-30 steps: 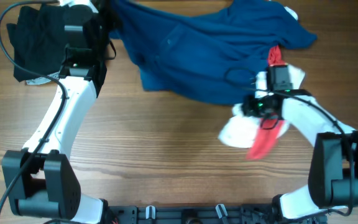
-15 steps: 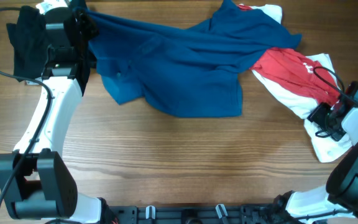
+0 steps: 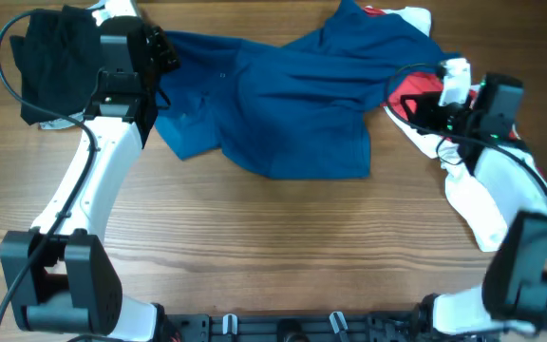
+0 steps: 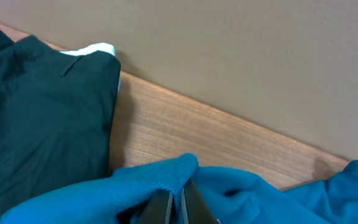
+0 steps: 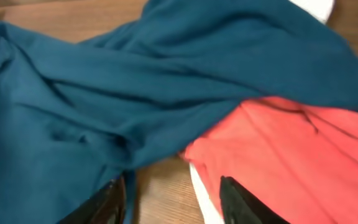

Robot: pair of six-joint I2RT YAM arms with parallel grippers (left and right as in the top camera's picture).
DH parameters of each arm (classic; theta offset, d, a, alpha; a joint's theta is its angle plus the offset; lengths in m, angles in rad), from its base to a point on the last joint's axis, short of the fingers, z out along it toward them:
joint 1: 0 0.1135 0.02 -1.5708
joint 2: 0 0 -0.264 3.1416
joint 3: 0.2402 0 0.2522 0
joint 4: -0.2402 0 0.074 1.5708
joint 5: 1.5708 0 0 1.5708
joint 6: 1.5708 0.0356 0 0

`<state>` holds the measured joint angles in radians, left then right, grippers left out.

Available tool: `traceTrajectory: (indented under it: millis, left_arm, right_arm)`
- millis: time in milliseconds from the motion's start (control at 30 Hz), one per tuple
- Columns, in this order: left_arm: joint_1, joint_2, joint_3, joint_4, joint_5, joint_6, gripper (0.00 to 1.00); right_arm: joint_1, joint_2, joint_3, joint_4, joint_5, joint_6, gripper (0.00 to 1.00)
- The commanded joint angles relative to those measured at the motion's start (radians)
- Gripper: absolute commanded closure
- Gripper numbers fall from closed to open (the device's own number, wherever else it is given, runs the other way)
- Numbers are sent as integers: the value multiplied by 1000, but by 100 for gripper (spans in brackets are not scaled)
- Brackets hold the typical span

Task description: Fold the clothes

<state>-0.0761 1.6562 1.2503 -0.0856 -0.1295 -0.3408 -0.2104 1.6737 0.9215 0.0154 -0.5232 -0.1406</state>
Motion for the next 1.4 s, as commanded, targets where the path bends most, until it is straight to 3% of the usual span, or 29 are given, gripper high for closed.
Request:
traceTrajectory:
  millis: [0,100,200,267,400,533,633,800,967,1067,1167,1300,1367]
  left_arm:
    - [-1,-36,11,-10,2,19,96]
    - [-1,-36,11,-11,2,19,96]
    - [-1,-36,11,-10,2,19,96]
    - [-1,-36,11,-11,2,19,96]
    - [-1,-36,11,-14,2,19,96]
    - [-1,-36,11,-34,2,19,96]
    - [-1,-36,11,-42,2,19,96]
    - [-1,-36,11,-43,2,19,96]
    - [-1,-36,11,-43,2,19,96]
    - [-1,-36,11,-43,2,19,96]
    - [-1,-36,11,-42,2,19,96]
    - [-1,-36,11,-42,2,19,96]
    - [-1,-36,11,-42,2,19,96]
  right_arm:
    - [6,126,1,91,-24,-13,57]
    - [6,192,1,150,-24,-6,71]
    - [6,222,1,176,10,-5,73]
    - [8,243,1,179,88,11,81]
    - [7,281,9,182,285,23,85]
    - [-6,320,64,157,557,36,86]
    - [-77,340,127,111,723,79,80]
    - [-263,340,161,42,813,147,81]
    - [-376,340,161,-5,755,143,79]
    - [-375,335,161,-49,785,221,61]
    - [-361,269,161,-33,556,189,43]
    - [-307,91,161,48,260,136,46]
    - [-275,70,162,62,203,107,59]
